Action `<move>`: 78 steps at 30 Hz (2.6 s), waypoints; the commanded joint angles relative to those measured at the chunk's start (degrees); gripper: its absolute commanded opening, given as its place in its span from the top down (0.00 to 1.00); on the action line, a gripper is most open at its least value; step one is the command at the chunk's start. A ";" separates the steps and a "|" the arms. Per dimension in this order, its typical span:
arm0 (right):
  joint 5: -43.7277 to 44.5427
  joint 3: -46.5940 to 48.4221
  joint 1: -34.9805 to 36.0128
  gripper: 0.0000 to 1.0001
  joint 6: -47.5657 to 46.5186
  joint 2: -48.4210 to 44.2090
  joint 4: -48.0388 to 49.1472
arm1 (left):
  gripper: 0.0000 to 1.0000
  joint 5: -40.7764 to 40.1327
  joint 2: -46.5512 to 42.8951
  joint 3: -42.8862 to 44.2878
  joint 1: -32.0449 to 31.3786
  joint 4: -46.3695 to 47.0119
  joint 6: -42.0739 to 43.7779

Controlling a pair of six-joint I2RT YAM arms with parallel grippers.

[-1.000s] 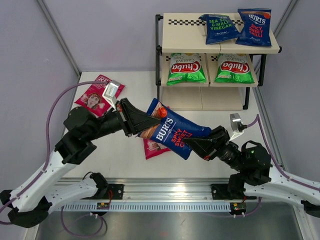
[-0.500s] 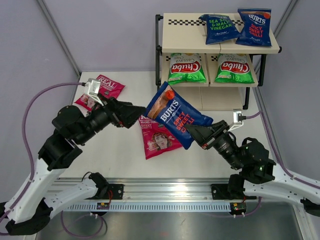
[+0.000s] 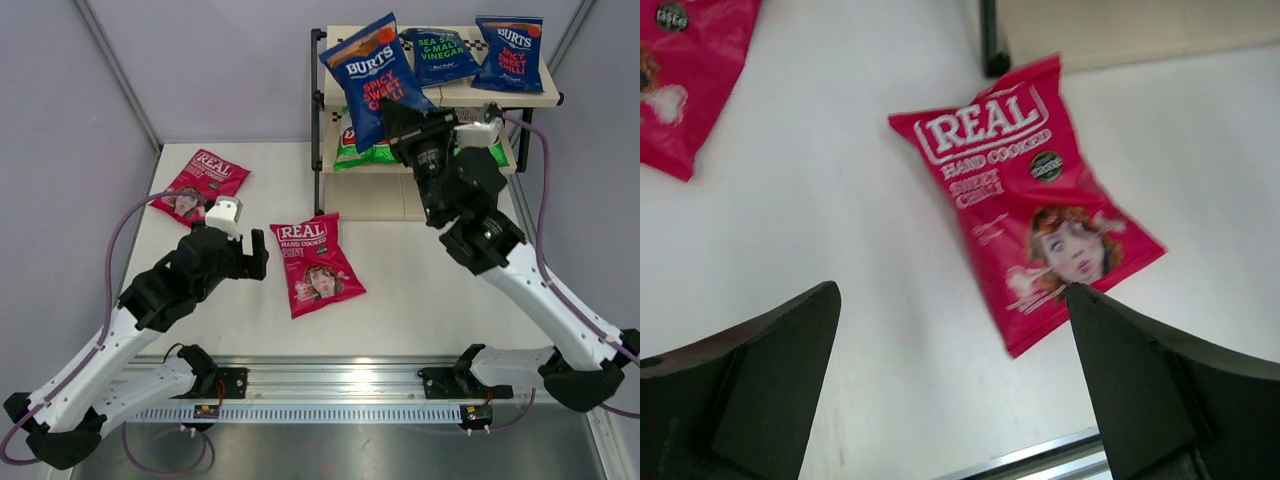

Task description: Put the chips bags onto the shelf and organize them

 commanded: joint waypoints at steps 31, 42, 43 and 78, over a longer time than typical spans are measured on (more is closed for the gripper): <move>14.49 63.55 -11.19 0.78 -7.98 53.14 -12.55 | 0.01 -2.23 -10.73 -8.22 0.36 2.74 5.02; 14.75 64.51 -11.19 0.48 -16.32 52.96 -11.93 | 0.01 -0.73 -10.56 -8.14 0.36 2.74 5.20; 14.84 64.43 -11.10 0.48 -17.38 52.87 -11.67 | 0.01 -0.65 -10.56 -8.13 0.36 2.74 5.20; -4.22 63.38 -15.85 0.27 -45.96 47.96 -25.38 | 0.01 3.93 -9.41 -8.49 0.36 3.18 5.81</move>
